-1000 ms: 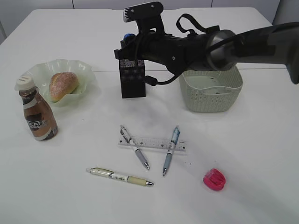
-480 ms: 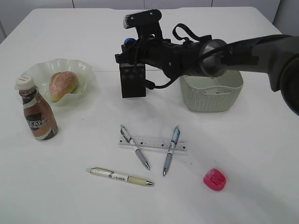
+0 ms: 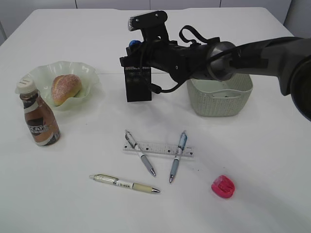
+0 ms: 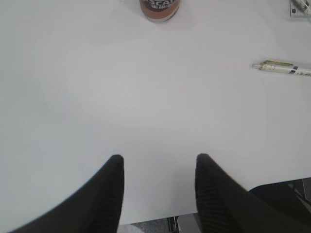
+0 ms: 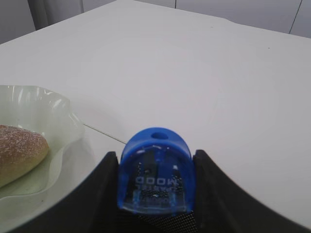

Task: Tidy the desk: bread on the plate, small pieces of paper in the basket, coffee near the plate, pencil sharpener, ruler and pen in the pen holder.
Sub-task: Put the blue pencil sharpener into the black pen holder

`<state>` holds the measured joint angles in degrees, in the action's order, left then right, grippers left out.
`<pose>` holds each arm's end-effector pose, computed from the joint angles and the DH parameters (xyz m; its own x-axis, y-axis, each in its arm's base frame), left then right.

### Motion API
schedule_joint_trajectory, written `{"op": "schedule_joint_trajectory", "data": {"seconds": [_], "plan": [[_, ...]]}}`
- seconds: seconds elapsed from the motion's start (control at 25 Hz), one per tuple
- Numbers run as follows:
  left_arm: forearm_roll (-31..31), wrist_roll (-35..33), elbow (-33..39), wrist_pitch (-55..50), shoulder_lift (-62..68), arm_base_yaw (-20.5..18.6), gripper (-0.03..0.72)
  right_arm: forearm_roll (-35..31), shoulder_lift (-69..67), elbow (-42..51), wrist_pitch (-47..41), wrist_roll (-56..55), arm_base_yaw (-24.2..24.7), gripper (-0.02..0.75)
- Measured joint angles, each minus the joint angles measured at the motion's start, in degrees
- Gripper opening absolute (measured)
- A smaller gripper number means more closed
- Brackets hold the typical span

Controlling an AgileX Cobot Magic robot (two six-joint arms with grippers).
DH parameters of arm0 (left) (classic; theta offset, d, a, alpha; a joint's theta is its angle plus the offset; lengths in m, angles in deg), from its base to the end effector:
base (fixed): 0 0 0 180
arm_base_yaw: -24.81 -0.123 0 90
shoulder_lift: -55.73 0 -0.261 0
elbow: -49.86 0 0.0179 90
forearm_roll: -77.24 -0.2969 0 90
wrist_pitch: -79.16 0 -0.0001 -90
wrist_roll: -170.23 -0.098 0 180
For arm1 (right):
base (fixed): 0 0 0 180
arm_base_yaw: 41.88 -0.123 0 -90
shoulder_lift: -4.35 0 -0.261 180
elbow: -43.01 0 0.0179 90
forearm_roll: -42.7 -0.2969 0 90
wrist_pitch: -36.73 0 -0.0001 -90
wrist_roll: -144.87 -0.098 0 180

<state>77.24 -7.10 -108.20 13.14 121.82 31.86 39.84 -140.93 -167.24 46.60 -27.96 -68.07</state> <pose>0.2314 -0.0286 0.3015 -0.8971 0.0640 -0.4371 0.0810 0.9965 -0.0204 0.5259 0.2577 0.1365 -0.2012 -0.1835 -0.9622 -0.4505 0.8896 -0.0755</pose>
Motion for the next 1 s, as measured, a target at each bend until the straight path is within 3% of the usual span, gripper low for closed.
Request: {"op": "schedule_joint_trajectory", "data": {"seconds": [1.0], "plan": [[0.0,0.0,0.0,0.2,0.0,0.0,0.354,0.0,0.0,0.0,1.6,0.0,0.3,0.335]]}}
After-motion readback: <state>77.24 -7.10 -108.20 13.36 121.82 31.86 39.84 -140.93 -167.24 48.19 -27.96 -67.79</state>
